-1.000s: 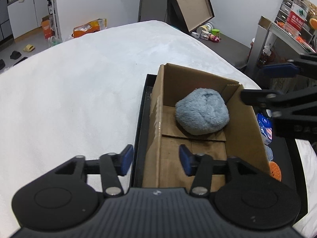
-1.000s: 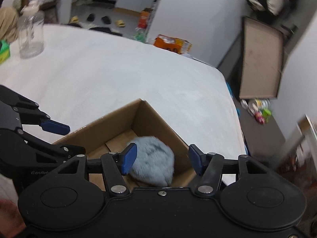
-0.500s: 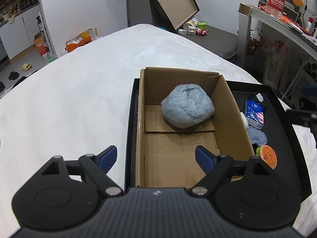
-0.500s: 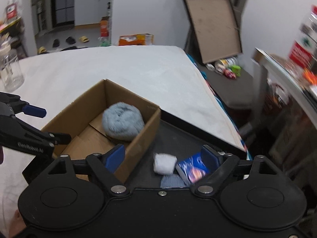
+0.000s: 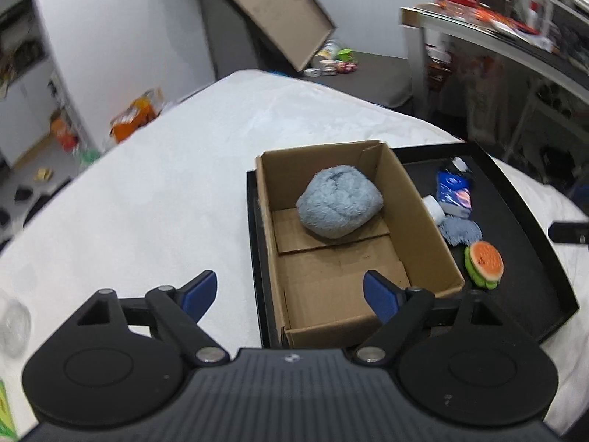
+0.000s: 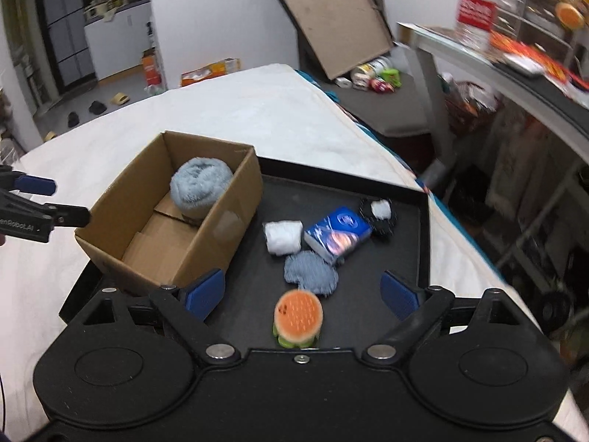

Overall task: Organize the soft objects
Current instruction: 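Open the right gripper to drop the grey plush into the box, then grasp the hamburger plush with the right gripper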

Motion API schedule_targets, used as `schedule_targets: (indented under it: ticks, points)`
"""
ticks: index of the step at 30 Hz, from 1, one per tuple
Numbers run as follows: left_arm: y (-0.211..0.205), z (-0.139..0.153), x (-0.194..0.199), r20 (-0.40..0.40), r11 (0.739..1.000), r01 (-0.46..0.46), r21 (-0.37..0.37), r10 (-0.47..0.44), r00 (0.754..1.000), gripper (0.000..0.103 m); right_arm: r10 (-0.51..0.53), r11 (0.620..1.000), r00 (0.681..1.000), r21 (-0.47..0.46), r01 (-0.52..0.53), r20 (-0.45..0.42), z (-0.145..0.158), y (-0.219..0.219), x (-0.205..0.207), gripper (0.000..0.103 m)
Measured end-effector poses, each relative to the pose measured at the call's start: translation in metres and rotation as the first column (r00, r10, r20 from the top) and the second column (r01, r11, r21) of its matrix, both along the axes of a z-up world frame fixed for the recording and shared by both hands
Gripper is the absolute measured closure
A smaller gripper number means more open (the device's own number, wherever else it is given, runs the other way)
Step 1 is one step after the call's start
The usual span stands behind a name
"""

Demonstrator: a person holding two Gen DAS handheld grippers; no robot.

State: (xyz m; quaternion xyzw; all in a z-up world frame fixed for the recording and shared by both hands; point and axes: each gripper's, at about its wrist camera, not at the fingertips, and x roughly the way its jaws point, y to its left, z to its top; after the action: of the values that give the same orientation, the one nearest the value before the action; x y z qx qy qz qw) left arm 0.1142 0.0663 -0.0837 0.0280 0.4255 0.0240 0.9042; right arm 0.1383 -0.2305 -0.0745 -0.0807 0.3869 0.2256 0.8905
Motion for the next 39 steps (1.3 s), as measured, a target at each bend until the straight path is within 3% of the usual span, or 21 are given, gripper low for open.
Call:
schedule_targets:
  ticks: [3, 10, 20, 24, 39]
  points:
    - [-0.003, 0.004, -0.007, 0.007, 0.999, 0.04, 0.032, -0.04, 0.999, 0.017, -0.029, 0.999, 0.999, 0.033, 0.029, -0.016, -0.001, -0.011, -0.01, 0.009]
    - [-0.005, 0.011, -0.009, -0.019, 1.0, 0.026, 0.014, -0.026, 0.999, 0.017, -0.061, 0.996, 0.997, 0.067, 0.064, -0.042, -0.008, -0.022, -0.027, 0.006]
    - [-0.018, 0.013, -0.009, -0.018, 0.998, 0.061, 0.032, -0.061, 0.998, 0.017, -0.085, 0.988, 0.991, 0.121, 0.097, -0.105, -0.033, -0.028, -0.023, 0.0]
    - [-0.017, 0.005, 0.0, -0.042, 0.997, 0.058, 0.054, -0.056, 0.998, 0.017, -0.084, 0.991, 0.991, 0.096, 0.095, -0.109, -0.045, -0.022, -0.018, 0.0]
    - [-0.013, -0.029, 0.028, -0.051, 0.995, 0.098, 0.013, -0.097, 0.994, 0.019, -0.128, 0.985, 0.979, 0.093, 0.144, -0.161, -0.096, -0.009, 0.006, 0.006]
